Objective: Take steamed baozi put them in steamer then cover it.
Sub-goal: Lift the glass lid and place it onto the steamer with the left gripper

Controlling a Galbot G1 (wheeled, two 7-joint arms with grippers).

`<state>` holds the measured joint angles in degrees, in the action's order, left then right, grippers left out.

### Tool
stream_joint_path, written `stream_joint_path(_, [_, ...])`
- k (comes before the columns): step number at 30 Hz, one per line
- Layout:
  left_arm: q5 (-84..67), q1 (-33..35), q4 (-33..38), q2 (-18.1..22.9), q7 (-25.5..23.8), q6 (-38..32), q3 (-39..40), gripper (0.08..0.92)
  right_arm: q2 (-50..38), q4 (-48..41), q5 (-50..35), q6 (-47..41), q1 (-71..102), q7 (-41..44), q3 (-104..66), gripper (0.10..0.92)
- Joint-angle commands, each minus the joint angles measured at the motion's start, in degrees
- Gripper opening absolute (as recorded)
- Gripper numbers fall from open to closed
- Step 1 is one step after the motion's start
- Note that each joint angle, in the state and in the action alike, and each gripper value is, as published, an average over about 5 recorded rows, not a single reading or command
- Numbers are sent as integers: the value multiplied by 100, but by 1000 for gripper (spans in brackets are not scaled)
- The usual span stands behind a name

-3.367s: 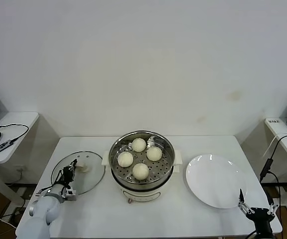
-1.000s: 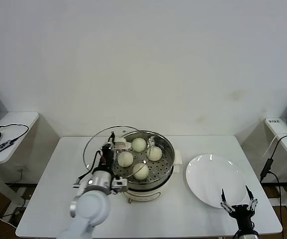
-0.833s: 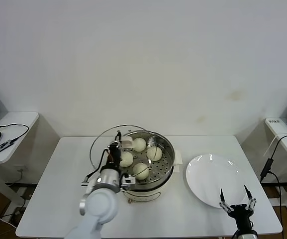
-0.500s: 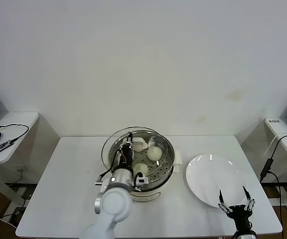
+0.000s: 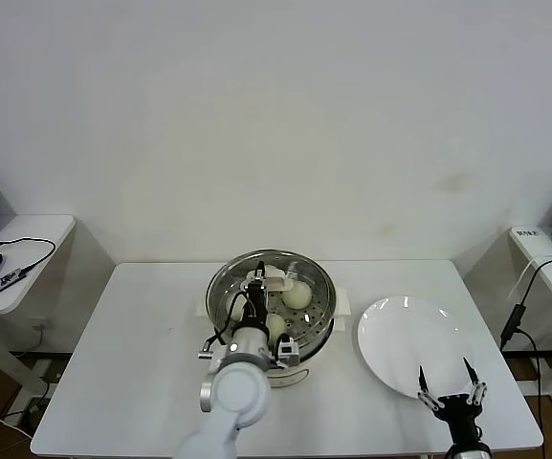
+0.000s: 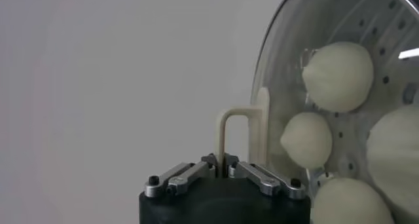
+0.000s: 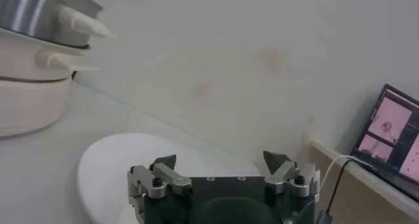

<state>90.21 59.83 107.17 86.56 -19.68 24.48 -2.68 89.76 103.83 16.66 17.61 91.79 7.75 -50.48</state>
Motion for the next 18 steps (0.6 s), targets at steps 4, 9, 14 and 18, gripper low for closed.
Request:
stream_joint_path(4, [151, 41, -88, 135, 48, -29, 67, 142, -7, -26, -41, -10, 2, 11, 32, 823])
stream_joint_path(9, [213, 101, -47, 153, 44, -50, 89, 142, -4, -30, -35, -6, 2, 14, 40, 823])
stream_joint_path(14, [275, 108, -89, 178, 74, -88, 76, 142, 2, -31, -25, 7, 13, 17, 55, 823])
stream_joint_path(18, [308, 89, -138, 175, 124, -125, 46, 142, 0, -29, -23, 19, 24, 17, 58, 823])
